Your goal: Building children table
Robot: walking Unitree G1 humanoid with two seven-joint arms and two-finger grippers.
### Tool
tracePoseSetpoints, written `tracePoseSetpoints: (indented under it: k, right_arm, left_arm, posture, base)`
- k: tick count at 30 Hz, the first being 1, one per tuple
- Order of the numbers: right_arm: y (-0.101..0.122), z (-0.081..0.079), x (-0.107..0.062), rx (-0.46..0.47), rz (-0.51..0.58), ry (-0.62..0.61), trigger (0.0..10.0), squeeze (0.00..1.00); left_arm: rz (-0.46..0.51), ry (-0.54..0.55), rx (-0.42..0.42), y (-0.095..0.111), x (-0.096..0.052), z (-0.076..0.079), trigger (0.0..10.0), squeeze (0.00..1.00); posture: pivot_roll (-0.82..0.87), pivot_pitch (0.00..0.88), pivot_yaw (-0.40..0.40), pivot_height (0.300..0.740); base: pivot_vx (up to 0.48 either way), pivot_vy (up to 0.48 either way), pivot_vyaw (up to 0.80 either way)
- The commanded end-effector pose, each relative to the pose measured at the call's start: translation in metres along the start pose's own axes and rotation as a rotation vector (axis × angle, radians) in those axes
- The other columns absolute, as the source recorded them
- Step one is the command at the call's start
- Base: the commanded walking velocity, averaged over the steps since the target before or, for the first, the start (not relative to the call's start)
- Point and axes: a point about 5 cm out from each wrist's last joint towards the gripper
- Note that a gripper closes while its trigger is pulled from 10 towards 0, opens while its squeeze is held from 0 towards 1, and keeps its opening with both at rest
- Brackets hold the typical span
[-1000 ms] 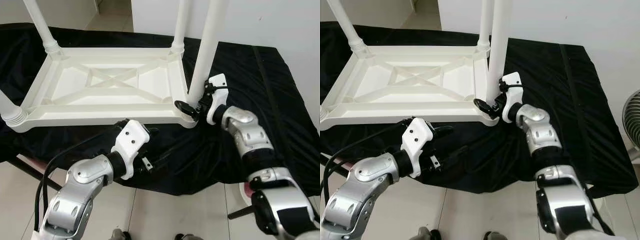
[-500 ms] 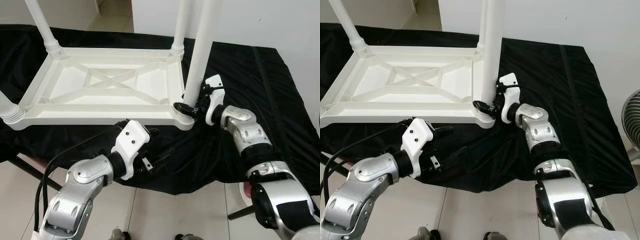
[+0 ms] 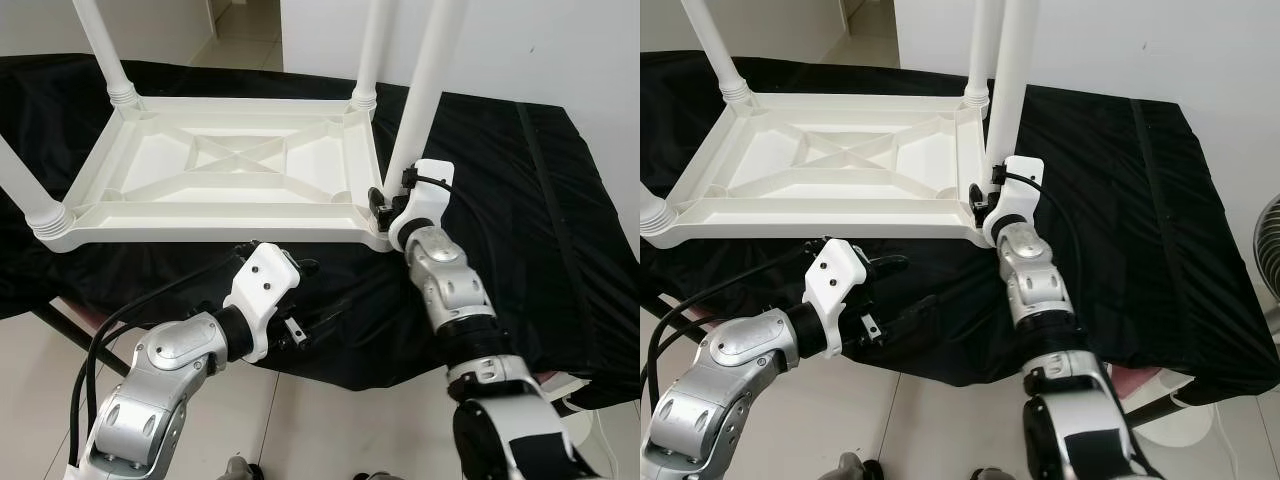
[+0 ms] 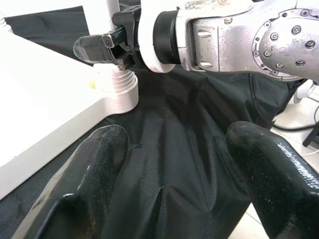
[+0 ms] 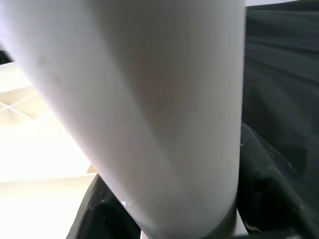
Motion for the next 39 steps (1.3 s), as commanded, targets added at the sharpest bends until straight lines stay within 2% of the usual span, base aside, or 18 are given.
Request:
tracePoseSetpoints:
  k: [1,3,7,8,9,10,11,12,14,17,20,21,24,28,29,32,34,39]
  right_arm:
    - [-0.035,0.014,-0.008,0.026,-0.15,-0.135,0.0,0.0]
    - [-0.034,0.007,-0.012,0.061,-0.136,-0.203,0.0,0.0]
    - [-0.032,0.005,-0.012,0.065,-0.125,-0.2,0.0,0.0]
    - [-0.028,0.005,-0.01,0.05,-0.092,-0.172,1.5,0.0]
    - [-0.023,-0.001,-0.009,0.038,-0.067,-0.077,10.0,0.0]
    - [-0.02,-0.005,-0.008,0.03,-0.051,-0.009,10.0,0.0]
    - [-0.02,-0.005,-0.008,0.03,-0.051,-0.009,10.0,0.0]
    - [-0.008,-0.003,-0.006,-0.042,0.003,0.129,10.0,0.0]
    - [-0.001,0.003,-0.005,-0.094,0.044,0.143,10.0,0.0]
    - [0.0,0.008,-0.002,-0.151,0.034,0.259,10.0,0.0]
    - [0.002,0.011,-0.001,-0.182,0.036,0.279,10.0,0.0]
    - [0.002,0.012,0.0,-0.19,0.032,0.327,10.0,1.0]
    - [0.003,0.013,0.0,-0.2,0.027,0.393,10.0,1.0]
    - [0.004,0.012,0.0,-0.2,0.025,0.409,10.0,1.0]
    - [0.005,0.007,-0.003,-0.209,0.017,0.522,10.0,0.0]
    - [0.009,0.003,-0.003,-0.221,-0.004,0.667,10.0,0.0]
    - [0.01,0.004,-0.002,-0.228,0.0,0.671,10.0,0.0]
    - [0.002,0.011,0.001,-0.296,-0.057,0.772,10.0,0.0]
  left_arm:
    - [-0.008,0.071,0.001,0.0,-0.001,-0.002,10.0,0.0]
    - [-0.007,0.069,-0.002,0.0,0.0,-0.001,10.0,0.0]
    - [-0.008,0.07,-0.002,0.0,0.0,-0.001,10.0,0.0]
    - [-0.008,0.072,-0.002,0.0,0.0,-0.002,10.0,0.0]
    - [-0.008,0.073,-0.001,0.0,0.0,-0.002,10.0,0.0]
    - [-0.008,0.073,-0.001,0.0,0.0,-0.002,10.0,0.0]
    - [-0.008,0.073,-0.001,0.0,0.0,-0.002,10.0,0.0]
    - [-0.008,0.074,-0.001,0.0,0.0,-0.002,10.0,0.0]
    - [-0.008,0.075,-0.001,0.0,0.0,-0.002,10.0,0.0]
    - [-0.007,0.075,0.0,0.0,0.0,-0.002,10.0,0.0]
    - [-0.007,0.077,0.0,0.0,-0.001,-0.002,10.0,0.0]
    - [-0.007,0.078,0.001,0.0,-0.001,-0.002,10.0,0.0]
    - [-0.008,0.08,0.003,0.0,-0.002,-0.002,10.0,0.0]
    - [-0.008,0.08,0.003,0.0,-0.002,-0.002,10.0,0.0]
    - [-0.009,0.083,0.005,0.0,-0.002,-0.002,10.0,0.0]
    - [-0.01,0.089,0.009,0.001,-0.003,-0.003,10.0,0.0]
    - [-0.01,0.09,0.01,0.001,-0.004,-0.003,10.0,0.0]
    - [-0.01,0.09,0.011,0.001,-0.004,-0.004,10.0,0.0]
  posture:
    - [-0.03,0.172,0.039,0.74]
    - [-0.03,0.173,0.039,0.74]
    - [-0.03,0.173,0.039,0.74]
    - [-0.03,0.175,0.037,0.74]
    - [-0.03,0.175,0.037,0.74]
    - [-0.03,0.175,0.037,0.74]
    - [-0.03,0.175,0.037,0.74]
    - [-0.03,0.173,0.035,0.74]
    - [-0.03,0.173,0.035,0.74]
    - [-0.02,0.169,0.033,0.74]
    - [-0.02,0.167,0.031,0.74]
    - [-0.02,0.164,0.03,0.74]
    - [-0.02,0.164,0.03,0.74]
    - [-0.02,0.164,0.03,0.74]
    - [-0.01,0.16,0.029,0.74]
    - [0.0,0.156,0.026,0.74]
    - [0.0,0.156,0.026,0.74]
    - [0.0,0.16,0.028,0.74]
  base:
    - [0.0,0.0,0.0]
    - [0.0,0.0,0.0]
    - [0.0,0.0,0.0]
    - [0.0,0.0,0.0]
    - [0.0,0.0,0.0]
    - [0.0,0.0,0.0]
    - [0.0,0.0,0.0]
    - [0.0,0.0,0.0]
    - [0.0,0.0,0.0]
    - [0.0,0.0,0.0]
    - [0.0,0.0,0.0]
    - [0.0,0.0,0.0]
    - [0.0,0.0,0.0]
    - [0.0,0.0,0.0]
    - [0.0,0.0,0.0]
    - [0.0,0.0,0.0]
    - [0.0,0.0,0.0]
    - [0.0,0.0,0.0]
Point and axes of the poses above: a point about 5 cm out from each wrist's last joint towards the gripper, its own x axis pointing out of the wrist towards the gripper, its own y axis along the axis of the wrist's last joint, z = x × y, and after that the axes turned 2 degrees about x, right-handed
